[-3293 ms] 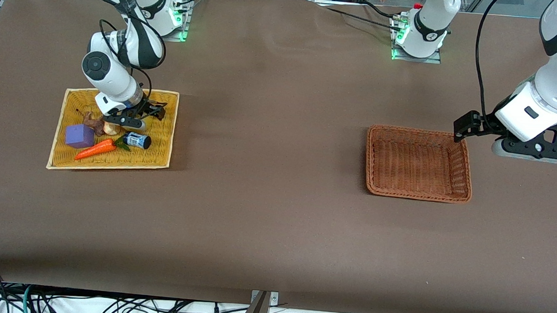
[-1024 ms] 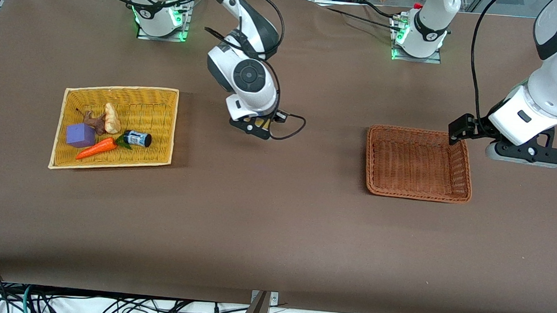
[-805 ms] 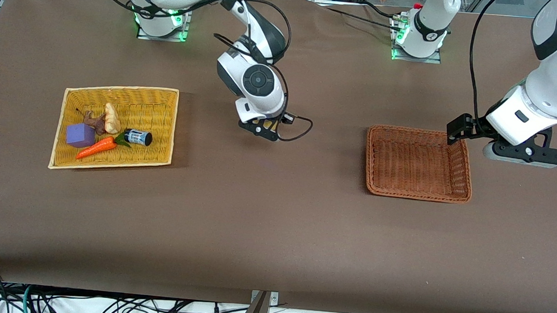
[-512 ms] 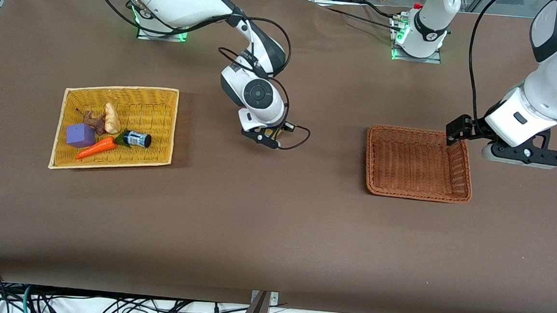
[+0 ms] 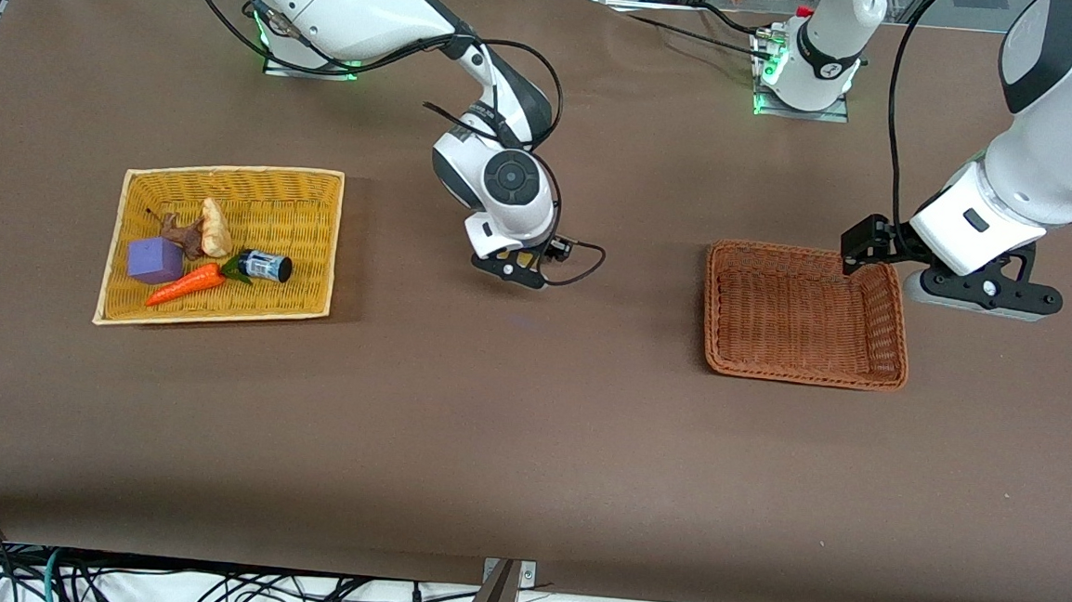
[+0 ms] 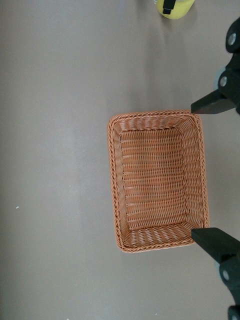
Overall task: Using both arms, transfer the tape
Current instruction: 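Set the tape roll on the table center while the left gripper approaches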
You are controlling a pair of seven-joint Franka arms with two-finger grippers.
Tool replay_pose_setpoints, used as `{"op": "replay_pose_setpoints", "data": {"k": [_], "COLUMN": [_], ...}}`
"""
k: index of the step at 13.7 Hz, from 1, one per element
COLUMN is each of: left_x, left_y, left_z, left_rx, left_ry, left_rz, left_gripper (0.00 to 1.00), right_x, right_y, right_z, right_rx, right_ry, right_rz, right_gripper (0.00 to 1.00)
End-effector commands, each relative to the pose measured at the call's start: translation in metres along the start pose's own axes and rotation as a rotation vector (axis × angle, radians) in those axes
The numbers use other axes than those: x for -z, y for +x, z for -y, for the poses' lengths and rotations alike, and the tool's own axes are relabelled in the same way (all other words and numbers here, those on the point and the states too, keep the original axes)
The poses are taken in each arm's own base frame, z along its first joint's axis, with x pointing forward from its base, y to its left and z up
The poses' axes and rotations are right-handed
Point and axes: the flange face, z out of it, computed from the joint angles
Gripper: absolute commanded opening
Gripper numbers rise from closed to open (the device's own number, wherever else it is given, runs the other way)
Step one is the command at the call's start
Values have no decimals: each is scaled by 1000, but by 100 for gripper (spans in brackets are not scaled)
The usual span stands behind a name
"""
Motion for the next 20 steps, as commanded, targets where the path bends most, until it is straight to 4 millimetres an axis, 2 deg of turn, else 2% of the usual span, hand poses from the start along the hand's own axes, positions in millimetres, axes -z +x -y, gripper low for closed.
{"op": "replay_pose_setpoints", "data": {"k": [1,2,3,4,5,7,9,10,11,12,14,16,18,20], "left_x": [6,5,4,2,1,-3,-16,-25,-31,-44,-70,-94,-135,-188], "left_y": [1,0,-2,-4,-7,-11,-17,-16,-15,-13,-8,-10,-23,-30], "left_z": [-10,-15,-17,-25,-31,-53,-63,-82,-97,-114,-156,-203,-256,-294], "left_rx": [-6,-15,-19,-32,-46,-68,4,22,43,46,24,70,40,-7], "left_ry": [-28,-29,-29,-29,-29,-54,-85,-102,-101,-101,-113,-115,-92,-88], "left_rz": [6,12,26,43,58,76,145,168,178,191,170,166,198,227], "left_gripper": [100,100,100,100,100,100,100,100,100,100,100,100,100,100], "right_x": [88,120,142,163,192,226,254,270,276,299,315,332,338,348], "right_y": [33,53,70,93,117,154,187,204,220,228,246,243,240,239], "right_z": [10,4,-6,-25,-48,-95,-144,-174,-204,-230,-295,-348,-399,-451], "right_rx": [67,131,188,239,277,294,287,288,308,346,395,370,295,288], "right_ry": [-53,-67,-79,-75,-51,-61,-73,-78,-92,-83,-102,-150,-163,-95], "right_rz": [-56,-51,-48,-55,-74,-76,-79,-79,-58,-76,-73,-87,-107,-90], "right_gripper": [100,100,100,100,100,100,100,100,100,100,100,100,100,100]}}
